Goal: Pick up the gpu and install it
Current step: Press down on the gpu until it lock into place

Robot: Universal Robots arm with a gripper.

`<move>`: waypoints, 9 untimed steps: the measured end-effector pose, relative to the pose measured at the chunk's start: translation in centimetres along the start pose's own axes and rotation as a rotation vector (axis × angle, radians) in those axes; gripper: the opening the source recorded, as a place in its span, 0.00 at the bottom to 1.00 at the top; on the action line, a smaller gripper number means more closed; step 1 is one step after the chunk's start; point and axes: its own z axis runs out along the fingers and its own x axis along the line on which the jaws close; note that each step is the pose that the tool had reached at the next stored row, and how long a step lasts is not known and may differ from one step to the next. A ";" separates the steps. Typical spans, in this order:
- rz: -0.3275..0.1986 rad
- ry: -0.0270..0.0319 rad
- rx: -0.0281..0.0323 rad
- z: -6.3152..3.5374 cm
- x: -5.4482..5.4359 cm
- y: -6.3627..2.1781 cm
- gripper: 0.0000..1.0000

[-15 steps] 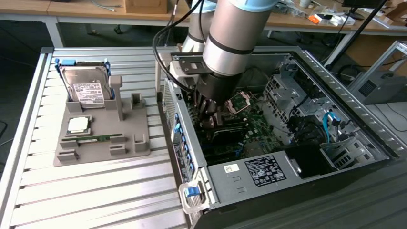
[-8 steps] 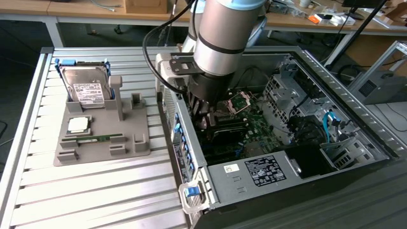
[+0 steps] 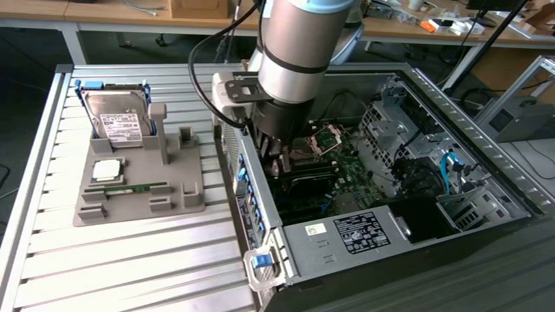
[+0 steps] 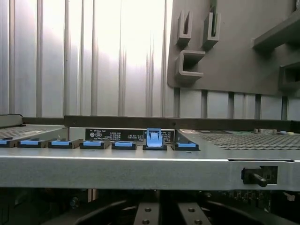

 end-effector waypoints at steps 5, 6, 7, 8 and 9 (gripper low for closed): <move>0.000 0.0000 0.0018 0.02 0.0 0.25 0.11; 0.000 0.0000 0.0017 0.02 0.0 0.27 0.11; 0.000 0.0001 0.0011 0.01 0.0 0.30 0.11; 0.000 0.0001 0.0014 0.01 0.0 0.30 0.11; 0.000 0.0001 0.0017 0.02 0.0 0.31 0.11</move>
